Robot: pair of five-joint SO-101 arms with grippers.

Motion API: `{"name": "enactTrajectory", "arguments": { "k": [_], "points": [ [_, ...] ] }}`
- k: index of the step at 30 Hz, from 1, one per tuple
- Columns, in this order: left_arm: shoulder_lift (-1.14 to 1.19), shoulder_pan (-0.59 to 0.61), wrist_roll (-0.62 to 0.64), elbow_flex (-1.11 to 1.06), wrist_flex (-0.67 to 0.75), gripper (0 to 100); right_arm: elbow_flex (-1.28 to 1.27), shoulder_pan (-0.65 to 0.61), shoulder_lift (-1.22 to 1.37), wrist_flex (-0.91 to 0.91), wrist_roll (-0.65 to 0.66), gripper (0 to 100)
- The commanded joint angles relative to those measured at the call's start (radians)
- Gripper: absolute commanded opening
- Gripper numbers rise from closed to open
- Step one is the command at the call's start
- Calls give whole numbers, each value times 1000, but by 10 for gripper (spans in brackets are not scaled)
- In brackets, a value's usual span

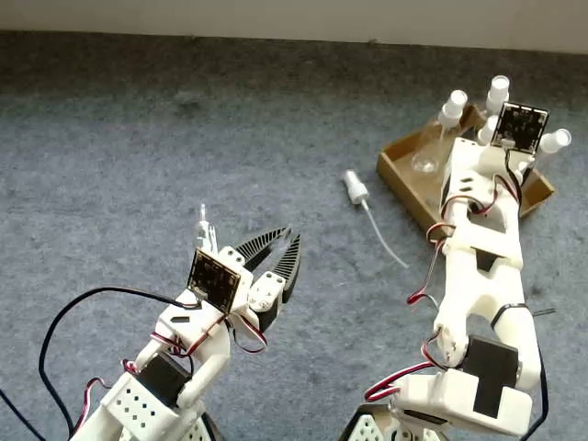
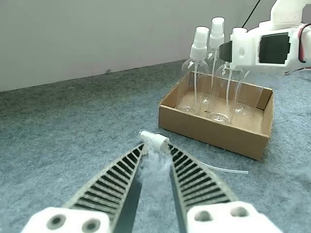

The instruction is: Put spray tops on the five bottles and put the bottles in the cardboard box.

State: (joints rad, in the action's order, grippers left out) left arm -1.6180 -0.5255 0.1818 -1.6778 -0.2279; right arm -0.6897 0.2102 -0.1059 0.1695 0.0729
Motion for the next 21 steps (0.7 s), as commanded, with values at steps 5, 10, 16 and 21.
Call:
{"name": "enactTrajectory", "arguments": {
  "k": [5, 10, 16, 21],
  "points": [
    [-4, 12, 6, -25, 15, 6, 105, -8, -62, -48, 12, 314],
    [-4, 12, 6, -25, 15, 6, 153, -8, -61, -96, 11, 313],
    [-4, 12, 6, -25, 15, 6, 157, -8, -58, -96, 12, 311],
    [-4, 12, 6, -25, 15, 6, 157, -28, -53, -94, 12, 310]
  ]
}}
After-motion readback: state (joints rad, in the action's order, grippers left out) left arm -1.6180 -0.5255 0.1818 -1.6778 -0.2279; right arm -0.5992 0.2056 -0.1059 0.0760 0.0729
